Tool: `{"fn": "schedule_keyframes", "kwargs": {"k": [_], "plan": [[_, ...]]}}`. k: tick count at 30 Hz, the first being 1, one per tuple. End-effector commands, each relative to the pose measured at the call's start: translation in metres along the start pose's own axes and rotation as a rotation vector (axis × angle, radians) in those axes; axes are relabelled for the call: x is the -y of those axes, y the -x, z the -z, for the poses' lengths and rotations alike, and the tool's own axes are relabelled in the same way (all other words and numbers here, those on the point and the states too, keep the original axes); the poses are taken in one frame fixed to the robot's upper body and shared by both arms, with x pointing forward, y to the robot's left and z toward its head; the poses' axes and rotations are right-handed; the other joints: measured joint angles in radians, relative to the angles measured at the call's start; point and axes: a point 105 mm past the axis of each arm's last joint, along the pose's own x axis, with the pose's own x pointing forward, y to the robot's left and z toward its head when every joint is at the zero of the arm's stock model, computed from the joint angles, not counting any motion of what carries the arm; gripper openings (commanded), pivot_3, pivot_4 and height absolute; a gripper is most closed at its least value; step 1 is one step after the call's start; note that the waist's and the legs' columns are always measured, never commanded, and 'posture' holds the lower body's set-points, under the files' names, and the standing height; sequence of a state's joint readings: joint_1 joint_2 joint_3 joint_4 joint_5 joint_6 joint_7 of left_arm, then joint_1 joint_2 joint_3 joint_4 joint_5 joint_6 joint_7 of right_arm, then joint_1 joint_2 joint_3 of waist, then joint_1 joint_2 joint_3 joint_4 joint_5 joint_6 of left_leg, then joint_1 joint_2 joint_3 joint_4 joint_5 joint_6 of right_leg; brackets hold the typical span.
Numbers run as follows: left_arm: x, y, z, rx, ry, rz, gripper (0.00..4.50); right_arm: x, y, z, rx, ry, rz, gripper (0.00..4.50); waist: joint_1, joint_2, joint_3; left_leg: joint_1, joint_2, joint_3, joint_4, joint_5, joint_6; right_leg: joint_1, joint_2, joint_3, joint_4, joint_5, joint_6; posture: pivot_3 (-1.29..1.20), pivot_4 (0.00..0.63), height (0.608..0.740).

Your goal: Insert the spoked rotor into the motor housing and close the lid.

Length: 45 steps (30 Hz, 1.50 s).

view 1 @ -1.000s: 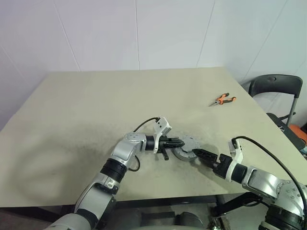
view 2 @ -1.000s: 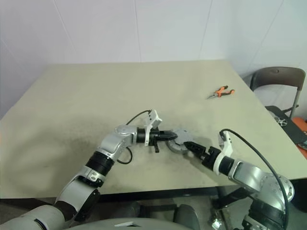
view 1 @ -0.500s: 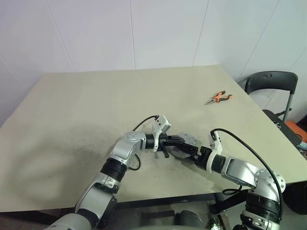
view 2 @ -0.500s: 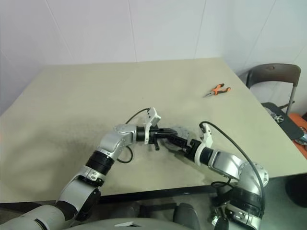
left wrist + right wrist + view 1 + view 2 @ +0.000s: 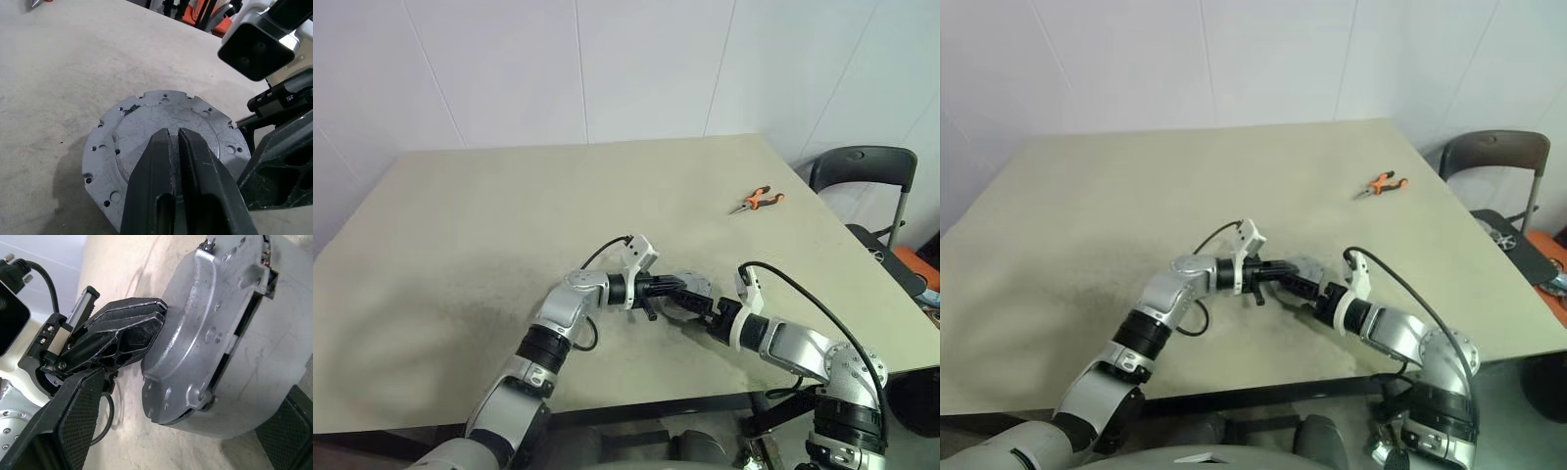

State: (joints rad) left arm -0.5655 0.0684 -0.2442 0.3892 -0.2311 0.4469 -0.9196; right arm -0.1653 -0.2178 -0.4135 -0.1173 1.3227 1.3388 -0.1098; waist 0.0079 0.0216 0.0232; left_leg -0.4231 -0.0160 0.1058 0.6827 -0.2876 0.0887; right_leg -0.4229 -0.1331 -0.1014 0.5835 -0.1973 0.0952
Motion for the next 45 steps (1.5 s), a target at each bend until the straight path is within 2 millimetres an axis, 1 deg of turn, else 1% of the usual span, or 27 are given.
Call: {"fn": "schedule_keyframes", "kwargs": {"k": [1,5,6,8,11,12,15,21,23,24,26,29,32,34,36,39,43,45], "plan": [[-0.007,0.016,0.012,-0.027,0.024,-0.025,0.35,0.032,0.023,-0.036,0.206,-0.027,0.16,4.46,-0.001,0.0,0.0,0.0,0.0,0.0,0.0,0.0,0.0,0.0,0.0,0.0,0.0,0.0,0.0,0.0,0.0,0.74],[-0.007,0.019,0.014,-0.023,0.034,-0.034,0.35,0.035,0.03,-0.047,0.28,-0.041,0.173,4.46,-0.001,0.0,0.0,0.0,0.001,0.0,0.0,0.0,0.0,-0.001,0.0,0.0,0.0,0.0,0.0,0.0,0.0,0.74],[-0.007,0.019,0.014,-0.021,0.037,-0.037,0.35,0.039,0.033,-0.049,0.303,-0.058,0.187,4.46,-0.001,0.0,0.0,0.0,0.001,0.0,0.0,0.0,0.0,-0.001,0.0,0.0,0.0,0.0,0.0,0.0,0.0,0.74],[-0.009,0.021,0.014,-0.015,0.043,-0.05,0.35,0.048,0.035,-0.049,0.331,-0.078,0.228,4.09,-0.001,0.0,0.0,0.0,0.001,0.0,0.0,0.0,0.0,-0.001,0.0,0.0,0.0,0.0,0.0,0.0,0.0,0.74],[-0.012,0.023,0.013,-0.008,0.052,-0.063,0.35,0.05,0.035,-0.044,0.328,-0.081,0.241,3.63,-0.003,0.0,0.0,0.0,0.001,0.0,0.0,0.0,0.0,-0.001,0.0,0.0,0.0,0.0,0.0,0.0,0.0,0.74],[-0.013,0.025,0.013,-0.008,0.054,-0.068,0.35,0.05,0.034,-0.041,0.322,-0.08,0.241,3.58,-0.003,0.0,0.0,0.0,0.001,0.0,0.0,0.0,0.0,-0.001,0.0,0.0,0.0,0.0,0.0,0.0,0.0,0.74],[-0.015,0.028,0.017,-0.017,0.058,-0.075,0.35,0.051,0.034,-0.04,0.32,-0.075,0.254,3.54,-0.004,0.001,0.0,0.0,0.001,0.0,0.0,0.0,0.0,-0.001,0.0,0.0,0.0,0.0,0.0,0.0,0.0,0.74],[-0.014,0.028,0.02,-0.023,0.059,-0.078,0.35,0.052,0.035,-0.046,0.333,-0.065,0.253,3.51,-0.005,0.001,0.0,0.002,0.001,0.0,0.0,0.0,0.0,-0.001,0.0,0.0,0.0,0.0,0.0,0.0,0.0,0.74],[-0.019,0.03,0.014,0.001,0.051,-0.1,0.35,0.052,0.033,-0.045,0.322,-0.06,0.251,3.51,-0.005,0.001,0.0,0.002,0.001,0.0,0.0,0.0,0.0,-0.001,0.0,0.0,0.0,0.0,-0.001,0.0,0.0,0.74],[-0.025,0.033,0.008,0.024,0.047,-0.125,0.35,0.051,0.032,-0.044,0.315,-0.058,0.249,3.51,-0.005,0.001,0.0,0.002,0.001,0.0,0.0,0.0,-0.001,-0.001,0.0,0.0,0.0,0.0,-0.001,0.0,0.0,0.74],[-0.031,0.037,0.0,0.049,0.046,-0.152,0.35,0.051,0.029,-0.042,0.308,-0.057,0.246,3.51,-0.006,0.001,0.0,0.002,0.001,0.0,0.0,0.0,-0.001,-0.001,0.0,0.0,0.0,0.001,-0.001,0.0,0.0,0.74],[-0.043,0.047,-0.02,0.11,0.05,-0.188,0.35,0.04,0.021,-0.037,0.28,-0.046,0.201,3.51,-0.007,0.001,0.001,0.002,0.001,0.0,0.0,0.0,-0.001,-0.001,0.0,0.0,0.0,0.001,-0.001,0.0,0.0,0.74],[-0.051,0.051,-0.03,0.138,0.051,-0.209,0.35,0.035,0.018,-0.035,0.264,-0.033,0.178,3.51,-0.006,0.001,0.001,0.001,0.001,0.0,-0.001,0.0,-0.001,-0.002,0.0,0.0,0.0,0.001,-0.001,0.0,0.0,0.74],[-0.06,0.057,-0.042,0.181,0.063,-0.236,0.35,0.032,0.016,-0.031,0.235,-0.009,0.163,3.51,-0.002,0.002,0.002,0.0,0.001,0.0,-0.001,0.0,-0.001,-0.004,0.0,0.0,0.0,0.001,-0.001,0.0,0.0,0.74],[-0.064,0.06,-0.048,0.202,0.067,-0.245,0.35,0.029,0.015,-0.029,0.217,0.007,0.146,3.51,0.011,0.001,0.002,-0.001,0.001,0.0,-0.001,0.0,-0.001,-0.004,0.0,-0.001,0.0,0.001,-0.001,0.0,0.0,0.74],[-0.066,0.06,-0.049,0.207,0.066,-0.247,0.35,0.026,0.015,-0.028,0.211,0.018,0.135,3.51,0.029,0.0,0.002,-0.001,-0.001,0.0,0.0,0.0,-0.001,-0.003,-0.002,-0.002,-0.004,0.001,-0.002,0.0,0.0,0.74],[-0.064,0.058,-0.045,0.203,0.071,-0.242,0.35,0.029,0.015,-0.03,0.218,0.023,0.156,3.51,0.029,-0.002,0.003,-0.002,-0.003,0.0,0.0,0.0,0.0,-0.002,-0.003,-0.001,-0.007,0.004,-0.005,0.0,0.0,0.74],[-0.062,0.056,-0.043,0.201,0.075,-0.234,0.35,0.03,0.016,-0.031,0.228,0.019,0.154,3.12,0.03,-0.002,0.003,-0.002,-0.002,0.0,-0.001,0.0,0.0,-0.003,-0.003,-0.001,-0.006,0.004,-0.005,0.0,0.0,0.74]]}}
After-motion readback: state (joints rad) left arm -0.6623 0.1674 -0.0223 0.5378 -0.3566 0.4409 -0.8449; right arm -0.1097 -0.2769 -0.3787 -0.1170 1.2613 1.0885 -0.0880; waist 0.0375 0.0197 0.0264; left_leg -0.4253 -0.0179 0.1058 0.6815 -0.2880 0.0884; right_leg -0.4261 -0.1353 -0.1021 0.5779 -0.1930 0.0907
